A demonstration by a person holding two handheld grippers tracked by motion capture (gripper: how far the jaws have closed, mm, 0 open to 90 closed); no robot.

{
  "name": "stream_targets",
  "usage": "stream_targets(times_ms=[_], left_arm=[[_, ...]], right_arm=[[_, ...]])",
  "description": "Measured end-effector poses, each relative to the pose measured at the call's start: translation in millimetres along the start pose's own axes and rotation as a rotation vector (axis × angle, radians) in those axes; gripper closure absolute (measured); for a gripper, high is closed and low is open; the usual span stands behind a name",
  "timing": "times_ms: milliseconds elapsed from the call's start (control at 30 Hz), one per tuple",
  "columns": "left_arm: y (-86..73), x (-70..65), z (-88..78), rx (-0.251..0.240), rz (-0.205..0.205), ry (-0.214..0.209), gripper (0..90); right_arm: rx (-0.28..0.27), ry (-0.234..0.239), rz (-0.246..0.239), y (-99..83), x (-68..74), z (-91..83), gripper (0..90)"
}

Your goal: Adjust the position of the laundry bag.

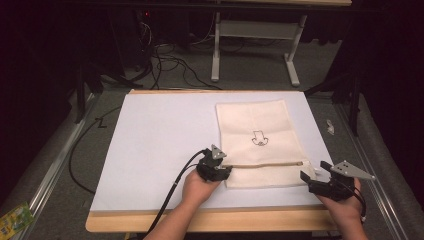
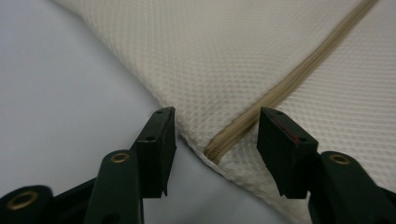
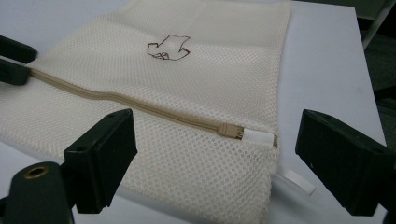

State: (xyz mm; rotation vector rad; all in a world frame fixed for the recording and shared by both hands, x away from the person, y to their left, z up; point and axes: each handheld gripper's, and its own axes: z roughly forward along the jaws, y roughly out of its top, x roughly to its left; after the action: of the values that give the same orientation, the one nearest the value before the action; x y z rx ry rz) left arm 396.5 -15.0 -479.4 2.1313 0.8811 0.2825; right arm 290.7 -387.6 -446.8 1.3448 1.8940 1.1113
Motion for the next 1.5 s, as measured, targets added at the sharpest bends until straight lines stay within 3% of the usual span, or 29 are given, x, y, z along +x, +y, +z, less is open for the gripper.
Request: stream_targets(times_ms=[33, 67, 100, 167, 233, 300, 333, 433, 467, 533, 567, 700, 867, 933, 1000, 1133, 1233, 1267, 1333, 1467, 1500], left_arm=[[-0.2, -0.7, 0.0, 0.003, 0.01, 0.009, 66.7], [-1.1, -1.8, -1.9, 0.002, 0.028, 0.006, 80.9], [-4.6, -2.7, -6.1, 0.004, 0.043, 0.001, 82.5], [-9.3, 1.7, -15.0, 0.023, 0.041, -0.018, 83.3], [-16.5, 13.5, -32.3, 0.044, 0.037, 0.001, 83.5], [-25.2, 28.4, -51.1, 0.056, 0.003, 0.009, 83.4], [-25.2, 28.4, -51.1, 0.056, 0.003, 0.009, 83.4], [-51.2, 42.2, -78.5, 0.077, 0.022, 0.047, 83.2], [-51.2, 42.2, -78.5, 0.077, 0.022, 0.047, 83.1], [-63.5, 46.6, -86.9, 0.055, -0.016, 0.008, 82.9], [-63.1, 46.4, -88.0, 0.059, -0.017, 0.003, 82.9], [-64.7, 41.1, -87.5, 0.059, 0.043, 0.026, 81.8], [-65.1, 42.1, -88.5, 0.049, 0.052, 0.024, 77.9], [-64.1, 41.2, -91.4, 0.033, 0.081, 0.033, 75.7], [-61.7, 41.8, -96.3, -0.005, 0.066, 0.039, 69.4], [-58.6, 43.1, -104.4, -0.084, 0.039, 0.044, 59.0], [-58.3, 42.9, -105.0, -0.098, 0.036, 0.049, 54.2], [-58.1, 42.7, -104.4, -0.1, 0.033, 0.05, 50.8], [-57.7, 42.3, -103.2, -0.103, 0.033, 0.048, 49.5], [-57.4, 41.5, -102.3, -0.111, 0.033, 0.039, 48.2], [-57.0, 40.7, -102.1, -0.114, 0.036, 0.037, 48.2]], right_arm=[[0.001, -0.001, -0.002, 0.0, 0.2, -0.3, 13.5], [0.001, 0.001, 0.002, 0.0, 0.5, -1.6, 15.1], [-0.003, 0.001, -0.003, -0.1, 0.1, -1.9, 15.2], [-0.004, -0.004, 0.007, -0.3, -0.1, -2.4, 15.3], [-0.003, -0.005, 0.011, -0.7, -0.6, -3.7, 15.5], [-0.003, 0.005, 0.011, -0.9, -0.7, -4.8, 16.0], [-0.003, 0.005, 0.011, -0.9, -0.7, -4.8, 16.0], [0.001, 0.017, 0.009, -1.3, -1.8, -3.5, 19.1], [0.001, 0.017, 0.009, -1.3, -1.8, -3.5, 19.1], [0.01, 0.031, 0.016, -0.8, -0.9, -1.3, 21.4], [0.009, 0.032, 0.011, -0.2, -0.4, -1.0, 21.8], [0.008, 0.043, -0.004, 1.7, 4.2, 0.3, 24.5], [0.023, 0.062, -0.021, 0.8, 6.0, 5.6, 26.6], [0.033, 0.071, -0.02, 0.3, 7.4, 7.9, 27.7], [0.034, 0.078, -0.021, 0.2, 8.7, 8.6, 29.6], [0.055, 0.095, -0.042, -1.2, 14.7, 14.7, 42.4], [0.077, 0.106, -0.042, -1.1, 20.3, 20.7, 48.4], [0.103, 0.11, -0.058, 0.5, 31.0, 28.8, 57.0], [0.118, 0.108, -0.057, 3.0, 40.3, 34.7, 63.5], [0.155, 0.111, -0.053, 5.7, 49.6, 42.3, 64.9], [0.177, 0.12, -0.077, 5.1, 54.3, 47.9, 64.8]])
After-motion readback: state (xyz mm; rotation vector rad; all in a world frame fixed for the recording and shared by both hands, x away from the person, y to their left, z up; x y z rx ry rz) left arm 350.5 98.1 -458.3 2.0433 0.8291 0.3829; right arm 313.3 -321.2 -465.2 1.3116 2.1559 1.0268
